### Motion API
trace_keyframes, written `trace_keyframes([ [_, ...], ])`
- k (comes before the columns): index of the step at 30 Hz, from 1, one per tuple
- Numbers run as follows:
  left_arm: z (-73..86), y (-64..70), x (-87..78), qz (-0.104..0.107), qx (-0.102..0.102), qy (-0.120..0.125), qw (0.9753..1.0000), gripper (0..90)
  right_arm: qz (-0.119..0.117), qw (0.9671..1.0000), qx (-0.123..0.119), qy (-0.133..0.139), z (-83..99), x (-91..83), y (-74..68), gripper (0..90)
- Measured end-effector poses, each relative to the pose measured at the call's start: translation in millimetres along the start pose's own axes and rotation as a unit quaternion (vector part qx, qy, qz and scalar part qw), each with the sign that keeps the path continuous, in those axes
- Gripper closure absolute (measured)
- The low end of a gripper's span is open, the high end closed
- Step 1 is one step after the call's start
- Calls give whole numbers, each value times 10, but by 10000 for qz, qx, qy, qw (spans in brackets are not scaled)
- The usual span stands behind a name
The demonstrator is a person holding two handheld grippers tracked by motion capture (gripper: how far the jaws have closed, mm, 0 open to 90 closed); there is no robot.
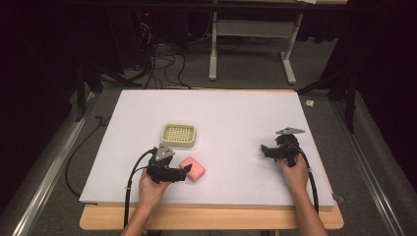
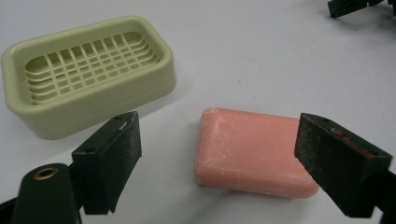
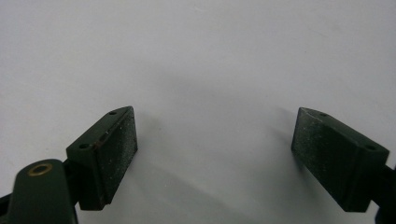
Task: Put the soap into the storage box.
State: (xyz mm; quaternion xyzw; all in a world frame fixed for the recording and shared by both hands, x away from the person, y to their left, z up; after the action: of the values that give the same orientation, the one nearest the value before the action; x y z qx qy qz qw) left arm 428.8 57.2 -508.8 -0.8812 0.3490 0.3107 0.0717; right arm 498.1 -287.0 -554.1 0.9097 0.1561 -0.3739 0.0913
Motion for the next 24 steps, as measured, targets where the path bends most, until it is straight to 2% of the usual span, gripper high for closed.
trace_keyframes([
  [8, -6, 101, 86, 57, 97, -47, 9999, 154, 1, 10000, -2, -1, 0, 0, 0, 148],
  [24, 44, 174, 219, 83, 220, -238, 9994, 127, 0, 10000, -2, -1, 0, 0, 0, 149],
])
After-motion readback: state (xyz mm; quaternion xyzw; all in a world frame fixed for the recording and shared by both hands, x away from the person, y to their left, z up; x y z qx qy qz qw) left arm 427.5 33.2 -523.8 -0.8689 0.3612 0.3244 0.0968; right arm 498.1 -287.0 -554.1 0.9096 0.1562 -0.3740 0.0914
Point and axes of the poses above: each handheld gripper's, and its own axes: x roughly forward along the jaws, z roughly out of its underside, y roughly to its right, the point moved 10 cm from there along x, roughly forward along the jaws, and after that the axes turned 2 degrees about -x, right-handed, at the moved point
